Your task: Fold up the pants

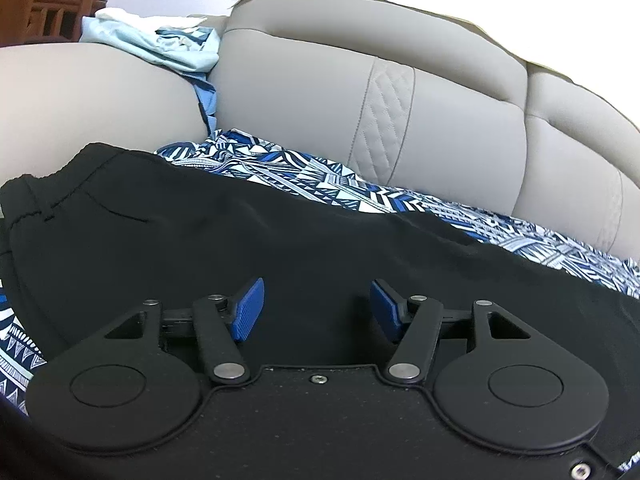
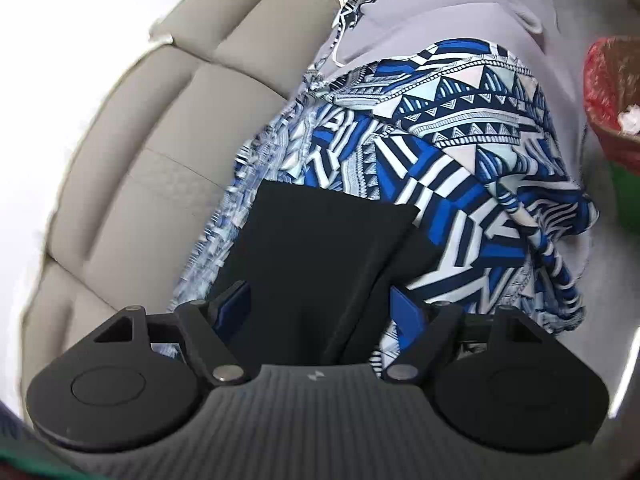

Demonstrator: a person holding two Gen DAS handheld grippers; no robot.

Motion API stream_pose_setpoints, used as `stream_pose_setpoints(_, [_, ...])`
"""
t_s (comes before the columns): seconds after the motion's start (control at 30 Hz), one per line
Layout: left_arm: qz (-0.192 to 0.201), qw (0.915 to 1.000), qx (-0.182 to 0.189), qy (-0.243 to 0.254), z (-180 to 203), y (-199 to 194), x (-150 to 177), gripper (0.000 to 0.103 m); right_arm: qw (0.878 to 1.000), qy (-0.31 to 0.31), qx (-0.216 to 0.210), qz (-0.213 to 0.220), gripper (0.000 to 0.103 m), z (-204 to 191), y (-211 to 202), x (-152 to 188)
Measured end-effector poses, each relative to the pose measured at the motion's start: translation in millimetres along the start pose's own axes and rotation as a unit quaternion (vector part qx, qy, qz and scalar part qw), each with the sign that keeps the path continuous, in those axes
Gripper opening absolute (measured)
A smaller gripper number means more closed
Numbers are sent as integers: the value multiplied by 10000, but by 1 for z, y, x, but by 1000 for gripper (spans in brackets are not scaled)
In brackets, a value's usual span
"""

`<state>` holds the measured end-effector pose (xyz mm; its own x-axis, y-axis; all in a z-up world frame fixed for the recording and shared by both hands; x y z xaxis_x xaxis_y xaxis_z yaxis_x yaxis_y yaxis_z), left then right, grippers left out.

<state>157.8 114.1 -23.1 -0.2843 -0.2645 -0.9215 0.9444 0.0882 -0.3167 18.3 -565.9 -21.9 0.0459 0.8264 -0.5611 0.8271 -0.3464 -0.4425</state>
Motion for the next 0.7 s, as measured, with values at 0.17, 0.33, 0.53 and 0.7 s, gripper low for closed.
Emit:
stream_pose_setpoints(0.17, [23, 10000, -50, -36, -3, 2, -2, 58, 9997, -240, 25, -12, 79, -2, 1, 3])
stream_pose_setpoints(0.33, [56, 9999, -95, -32, -3, 1, -1, 58, 9998, -146, -125, 47, 78, -2, 8, -6])
stream_pose_setpoints(0.53, [155, 9977, -188, -625, -20, -3, -7, 58, 9987, -472, -106, 188, 48, -14, 16, -9])
stream_pose_setpoints(0.7, [218, 9966, -449, -661, -36, -6, -10, 58, 9926, -1117, 375, 285, 55, -25, 31, -2])
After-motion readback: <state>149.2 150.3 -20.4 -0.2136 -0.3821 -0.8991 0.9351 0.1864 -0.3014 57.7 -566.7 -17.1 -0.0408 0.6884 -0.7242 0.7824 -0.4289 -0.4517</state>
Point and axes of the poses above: each gripper's, at about its wrist camera, not at the fingertips, and y roughly the way its jaws point, z to its right, x to its underside, the point moved 9 cm from there along y, roughly the way its jaws point, and after that the axes turned 9 degrees about z, right-handed, at the moved point
